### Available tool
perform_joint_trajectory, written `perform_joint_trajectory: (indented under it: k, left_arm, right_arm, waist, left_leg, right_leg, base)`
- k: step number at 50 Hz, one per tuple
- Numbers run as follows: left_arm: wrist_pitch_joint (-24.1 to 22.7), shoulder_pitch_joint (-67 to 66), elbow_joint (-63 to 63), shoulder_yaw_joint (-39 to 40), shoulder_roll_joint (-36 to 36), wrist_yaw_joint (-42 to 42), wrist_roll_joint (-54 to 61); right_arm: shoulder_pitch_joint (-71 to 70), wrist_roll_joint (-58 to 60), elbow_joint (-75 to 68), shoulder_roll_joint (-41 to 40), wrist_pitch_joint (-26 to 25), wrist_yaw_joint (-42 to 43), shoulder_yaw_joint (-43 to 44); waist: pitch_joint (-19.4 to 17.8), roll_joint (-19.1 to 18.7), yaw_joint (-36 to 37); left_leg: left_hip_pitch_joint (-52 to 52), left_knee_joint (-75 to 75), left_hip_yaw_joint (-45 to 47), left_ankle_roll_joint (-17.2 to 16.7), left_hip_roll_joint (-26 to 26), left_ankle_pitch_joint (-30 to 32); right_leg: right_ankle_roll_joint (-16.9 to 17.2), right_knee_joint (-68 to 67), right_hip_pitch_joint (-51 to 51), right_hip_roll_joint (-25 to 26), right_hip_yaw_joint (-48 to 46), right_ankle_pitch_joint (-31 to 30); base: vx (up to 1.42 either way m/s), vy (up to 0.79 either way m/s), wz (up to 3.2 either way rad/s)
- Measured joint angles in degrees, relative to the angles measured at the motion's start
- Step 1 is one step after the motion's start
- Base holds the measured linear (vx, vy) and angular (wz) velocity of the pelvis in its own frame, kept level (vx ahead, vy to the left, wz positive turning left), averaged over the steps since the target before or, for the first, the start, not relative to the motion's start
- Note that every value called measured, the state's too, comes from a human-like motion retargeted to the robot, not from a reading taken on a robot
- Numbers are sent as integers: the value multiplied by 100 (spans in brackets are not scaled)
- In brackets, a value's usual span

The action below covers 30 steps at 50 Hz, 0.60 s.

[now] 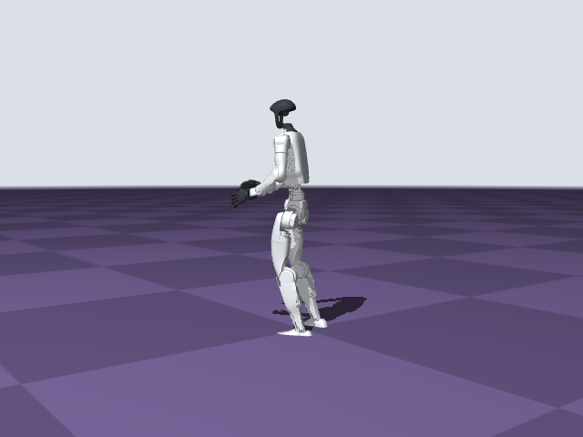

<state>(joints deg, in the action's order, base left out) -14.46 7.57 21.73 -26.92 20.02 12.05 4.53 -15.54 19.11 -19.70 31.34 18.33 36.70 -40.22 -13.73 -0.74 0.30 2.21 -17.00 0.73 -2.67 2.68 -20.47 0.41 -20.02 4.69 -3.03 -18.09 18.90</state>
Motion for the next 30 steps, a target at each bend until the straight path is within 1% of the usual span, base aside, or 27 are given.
perform_joint_trajectory:
  k: [12, 30]
  left_arm:
    - [92, 449, -600, -474, -245, -317, 540]
    - [41, 360, -1173, -435, -180, -27, 1593]
  right_arm:
    - [120, -162, -616, -375, -169, -279, -242]
    - [367, -562, -1228, -548, -409, -393, -190]
  waist:
    - [-93, -66, -255]
    - [-258, 12, -345]
  left_leg:
    - [82, -96, 0, -152, 164, -53]
    - [94, -494, 39, -264, 328, -277]
  right_leg:
    - [-98, 36, 154, 175, 34, 51]
    - [-168, -59, 275, 310, 56, 201]
  base:
    - [-1, -4, 5]
    - [0, 0, 0]
